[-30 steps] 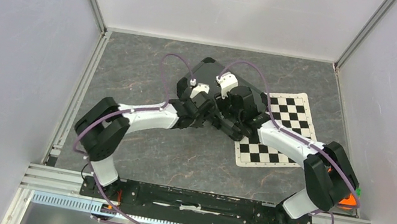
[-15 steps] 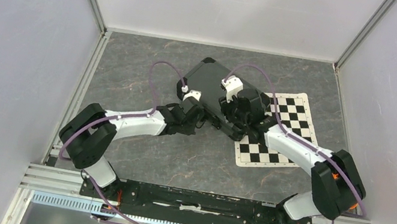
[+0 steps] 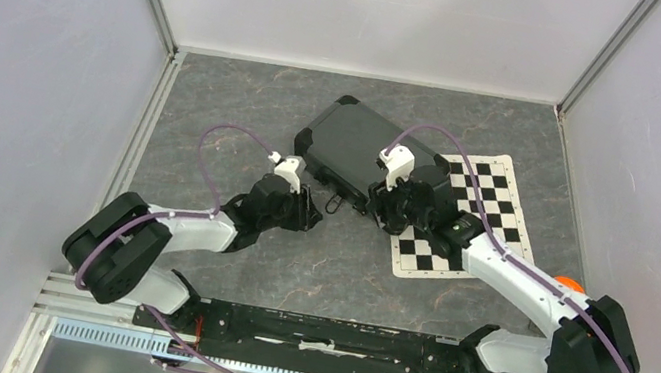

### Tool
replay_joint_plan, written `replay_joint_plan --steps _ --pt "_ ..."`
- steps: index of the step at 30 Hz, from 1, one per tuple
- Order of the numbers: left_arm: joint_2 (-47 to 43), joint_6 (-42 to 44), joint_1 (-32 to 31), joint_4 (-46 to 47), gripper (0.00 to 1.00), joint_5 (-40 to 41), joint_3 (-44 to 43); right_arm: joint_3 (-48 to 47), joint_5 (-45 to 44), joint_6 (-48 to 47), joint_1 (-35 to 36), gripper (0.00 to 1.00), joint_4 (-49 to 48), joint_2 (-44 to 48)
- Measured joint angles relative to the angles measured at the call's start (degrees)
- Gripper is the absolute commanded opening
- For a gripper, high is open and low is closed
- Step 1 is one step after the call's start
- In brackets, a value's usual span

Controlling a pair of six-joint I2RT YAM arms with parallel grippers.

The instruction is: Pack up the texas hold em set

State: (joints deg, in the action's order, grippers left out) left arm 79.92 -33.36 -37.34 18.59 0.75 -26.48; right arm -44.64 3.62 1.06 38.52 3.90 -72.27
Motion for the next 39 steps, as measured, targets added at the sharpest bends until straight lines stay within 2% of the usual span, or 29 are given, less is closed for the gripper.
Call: replay_joint_plan --steps 5,15,18,23,30,34,36,39 --pt "0.76 0.09 0.02 11.1 0.51 -2.03 1.84 -0.57 -0.2 -0.42 0.0 0.7 2.97 0.39" --pt "7.56 1.49 0.04 24.52 0.58 -3.13 4.11 -3.1 -0.87 -1.11 0.0 0.82 4.85 -0.39" --pt "9.49 1.6 0.15 26.82 0.6 -3.87 4.15 -5.92 -0.57 -1.11 0.0 0.83 4.83 -2.8" --pt "11.54 1.73 0.81 30.49 0.61 -4.72 4.15 -9.66 0.33 -1.11 0.0 0.75 3.85 -6.73" --pt "12.31 1.64 2.43 34.73 0.61 -6.95 4.28 -9.22 -3.32 -0.42 0.02 0.61 -1.81 -8.76" --pt "12.09 1.03 2.8 35.78 0.59 -6.93 5.62 -8.68 -7.17 0.76 0.0 0.46 -4.72 -11.43" --pt "11.26 0.24 3.13 35.58 0.58 -6.78 6.93 -7.1 -8.96 1.44 0.0 0.35 -6.32 -11.89" --pt "8.96 -0.35 3.65 34.21 0.57 -6.34 8.61 -3.52 -11.3 2.08 0.0 0.01 -9.29 -11.63"
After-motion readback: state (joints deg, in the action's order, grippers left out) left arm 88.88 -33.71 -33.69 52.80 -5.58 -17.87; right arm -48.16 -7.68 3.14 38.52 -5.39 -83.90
